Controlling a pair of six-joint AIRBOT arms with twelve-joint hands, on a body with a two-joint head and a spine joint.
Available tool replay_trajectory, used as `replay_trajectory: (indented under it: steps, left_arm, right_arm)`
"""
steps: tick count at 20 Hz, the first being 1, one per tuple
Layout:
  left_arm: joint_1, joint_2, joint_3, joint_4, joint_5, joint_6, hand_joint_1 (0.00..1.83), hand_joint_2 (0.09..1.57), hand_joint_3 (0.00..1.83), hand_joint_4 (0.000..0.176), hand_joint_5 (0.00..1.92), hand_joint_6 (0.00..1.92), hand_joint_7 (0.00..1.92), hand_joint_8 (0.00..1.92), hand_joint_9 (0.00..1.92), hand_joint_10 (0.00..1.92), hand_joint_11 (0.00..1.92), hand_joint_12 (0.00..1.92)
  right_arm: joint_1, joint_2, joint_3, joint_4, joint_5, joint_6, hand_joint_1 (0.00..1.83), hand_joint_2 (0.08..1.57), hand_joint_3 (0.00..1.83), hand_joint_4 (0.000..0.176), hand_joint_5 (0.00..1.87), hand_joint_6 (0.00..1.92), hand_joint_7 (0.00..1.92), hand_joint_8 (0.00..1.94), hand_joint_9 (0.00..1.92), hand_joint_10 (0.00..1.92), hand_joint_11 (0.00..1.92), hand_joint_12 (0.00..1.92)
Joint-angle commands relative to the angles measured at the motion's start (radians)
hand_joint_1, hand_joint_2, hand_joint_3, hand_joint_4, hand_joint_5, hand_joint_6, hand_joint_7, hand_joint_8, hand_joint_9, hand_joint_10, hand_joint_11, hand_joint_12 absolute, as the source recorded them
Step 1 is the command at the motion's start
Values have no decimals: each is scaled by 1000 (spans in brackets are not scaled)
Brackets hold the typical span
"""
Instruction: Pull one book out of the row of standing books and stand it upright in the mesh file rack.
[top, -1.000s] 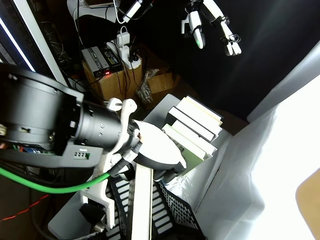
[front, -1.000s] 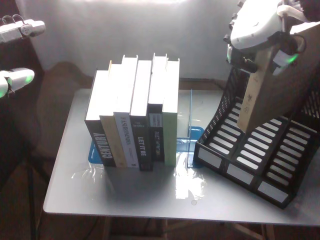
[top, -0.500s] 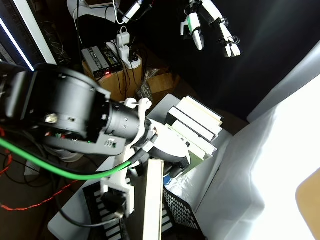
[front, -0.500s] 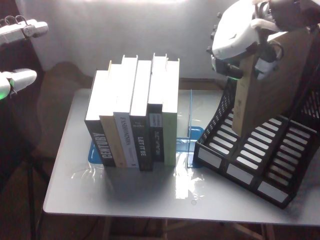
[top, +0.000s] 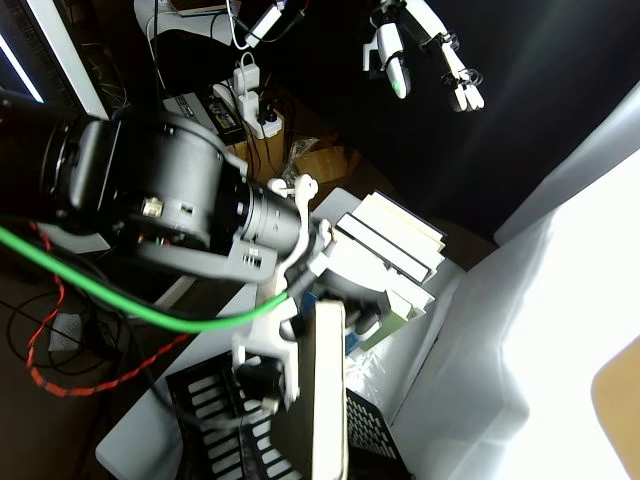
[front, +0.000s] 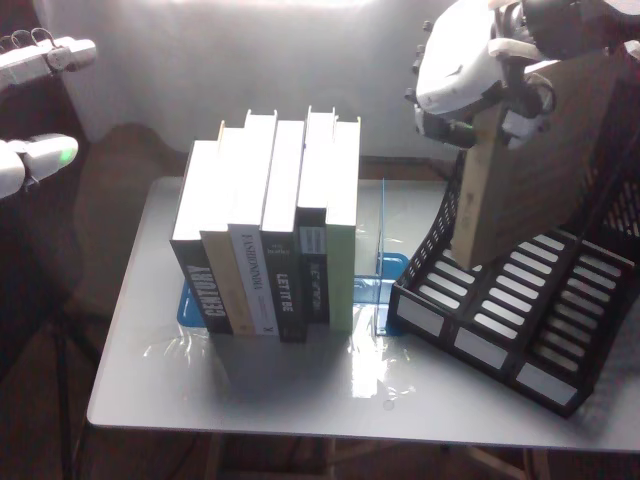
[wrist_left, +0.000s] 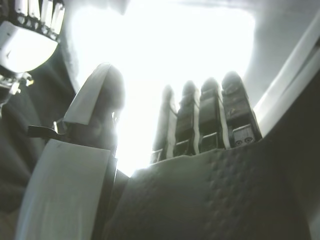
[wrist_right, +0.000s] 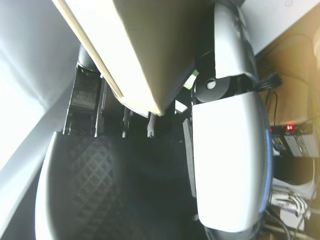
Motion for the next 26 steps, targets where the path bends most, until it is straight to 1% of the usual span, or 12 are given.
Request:
replay_trajectory:
  steps: [1, 5, 7, 12, 13, 15, 16, 18, 19, 21, 23, 26]
  left_arm:
    - [0, 4, 13, -36, -123, -6, 938, 1384, 1, 0, 240, 3, 122, 2, 26, 7, 0, 0]
    - [0, -10, 28, -29, -128, -6, 929, 1382, 0, 0, 227, 4, 119, 5, 38, 8, 0, 0]
    - [-1, -17, 34, -28, -132, -6, 906, 1389, 2, 0, 234, 5, 129, 6, 44, 8, 0, 0]
    - [-3, -20, 36, -24, -138, -6, 928, 1383, 0, 0, 244, 3, 129, 0, 48, 4, 0, 0]
    - [-3, -21, 37, -23, -138, -6, 917, 1385, 0, 0, 239, 0, 128, 0, 49, 4, 0, 0]
    - [-3, -26, 42, -21, -139, -6, 874, 1395, 3, 0, 231, 0, 122, 0, 47, 1, 0, 0]
    - [-4, -29, 44, -19, -140, -6, 851, 1404, 5, 0, 221, 0, 112, 0, 37, 0, 0, 0]
    - [-5, -30, 45, -17, -141, -6, 813, 1414, 6, 0, 199, 0, 93, 0, 12, 0, 0, 0]
    - [-5, -31, 45, -17, -142, -6, 796, 1418, 5, 0, 195, 0, 91, 0, 11, 0, 0, 0]
    - [-5, -31, 45, -16, -144, -6, 770, 1425, 5, 0, 178, 0, 65, 0, 0, 0, 0, 0]
    - [-5, -31, 46, -16, -146, -6, 778, 1421, 2, 0, 190, 3, 75, 3, 0, 0, 0, 0]
    - [-5, -33, 46, -17, -151, -6, 752, 1431, 5, 2, 183, 1, 75, 2, 0, 0, 0, 0]
  right_arm:
    - [-1, 14, 12, -14, -79, -10, 1314, 1245, 0, 0, 750, 1148, 776, 1450, 595, 1675, 402, 1839]
    - [-25, 10, 52, -14, -95, -3, 1322, 1273, 4, 0, 631, 1293, 748, 1471, 589, 1706, 380, 1804]
    - [-31, 10, 61, -14, -101, 3, 1180, 1267, 1, 0, 582, 1447, 845, 1365, 666, 1254, 348, 1669]
    - [-57, -2, 91, -14, -115, 18, 1156, 1293, 2, 0, 570, 1417, 774, 1518, 513, 1451, 172, 1842]
    - [-62, -7, 100, -15, -117, 18, 1237, 1377, 12, 0, 352, 1613, 624, 1711, 488, 1806, 240, 1905]
    - [-68, -10, 109, -23, -120, 19, 1195, 1271, 0, 0, 618, 1320, 805, 1518, 529, 1644, 311, 1920]
    - [-71, -11, 114, -36, -121, 25, 1115, 1362, 6, 0, 512, 1597, 603, 1677, 549, 1840, 425, 1921]
    - [-76, -14, 114, -70, -130, 35, 1187, 1270, 0, 0, 682, 1399, 738, 1473, 886, 1812, 767, 1921]
    - [-78, -16, 114, -79, -135, 35, 1195, 1269, 0, 0, 626, 1319, 790, 1507, 560, 1594, 307, 1921]
    - [-83, -19, 117, -97, -142, 37, 1046, 1224, 0, 0, 371, 340, 426, 213, 297, 535, 12, 1134]
    - [-85, -22, 120, -113, -148, 38, 923, 1166, 0, 0, 324, 53, 236, 10, 206, 221, 0, 800]
    - [-86, -25, 124, -125, -151, 38, 933, 1143, 0, 0, 335, 20, 209, 2, 229, 140, 0, 791]
